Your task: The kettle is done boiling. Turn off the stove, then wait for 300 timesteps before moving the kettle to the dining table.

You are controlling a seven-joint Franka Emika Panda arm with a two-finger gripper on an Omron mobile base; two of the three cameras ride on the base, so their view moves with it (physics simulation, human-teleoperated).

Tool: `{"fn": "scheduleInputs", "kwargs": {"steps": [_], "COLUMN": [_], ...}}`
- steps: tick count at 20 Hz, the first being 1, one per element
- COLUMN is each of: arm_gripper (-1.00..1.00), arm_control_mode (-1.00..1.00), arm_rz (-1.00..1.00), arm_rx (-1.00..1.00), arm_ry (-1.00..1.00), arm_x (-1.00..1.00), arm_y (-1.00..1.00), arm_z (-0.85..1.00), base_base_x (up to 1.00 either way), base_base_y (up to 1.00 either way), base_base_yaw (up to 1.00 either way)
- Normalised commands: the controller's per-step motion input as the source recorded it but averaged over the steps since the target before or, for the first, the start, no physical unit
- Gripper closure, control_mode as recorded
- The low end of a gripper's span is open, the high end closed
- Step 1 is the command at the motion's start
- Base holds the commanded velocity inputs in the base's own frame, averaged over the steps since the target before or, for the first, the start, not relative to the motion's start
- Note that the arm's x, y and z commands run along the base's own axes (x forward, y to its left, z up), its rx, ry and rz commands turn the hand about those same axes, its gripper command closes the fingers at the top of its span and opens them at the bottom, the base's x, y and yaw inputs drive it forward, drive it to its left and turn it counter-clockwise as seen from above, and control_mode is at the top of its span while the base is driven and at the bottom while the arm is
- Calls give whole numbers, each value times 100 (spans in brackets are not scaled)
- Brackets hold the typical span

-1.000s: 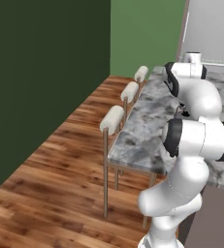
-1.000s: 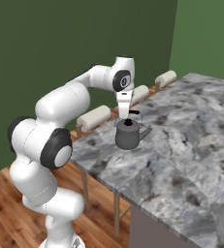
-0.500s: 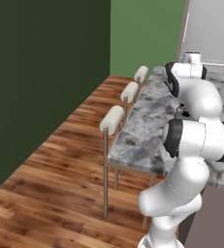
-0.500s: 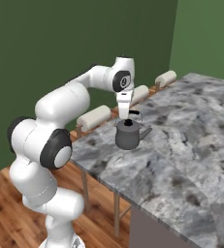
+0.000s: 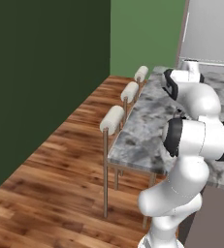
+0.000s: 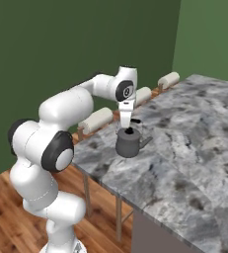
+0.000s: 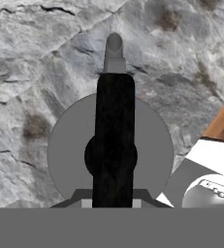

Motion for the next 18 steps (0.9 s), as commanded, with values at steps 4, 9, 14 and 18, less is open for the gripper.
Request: {"fn": "scheduleInputs", "kwargs": {"steps": [4,9,14,18], "arm_gripper": [100,100,100,100], "arm_control_mode": [-100,-100,-100,-100], "arm_rz": [-4,-12,-10,-8], "arm_rx": [2,0,0,0], "arm_ry": [-8,-7,-3,0], "arm_x": [6,22,11,14], "arm_y": [14,7,16,11], "arm_z": [-3,-6,-16,-17], "base_base_x": [0,0,0,0], "base_base_y": [0,0,0,0], "base_base_yaw": [0,0,0,0]}}
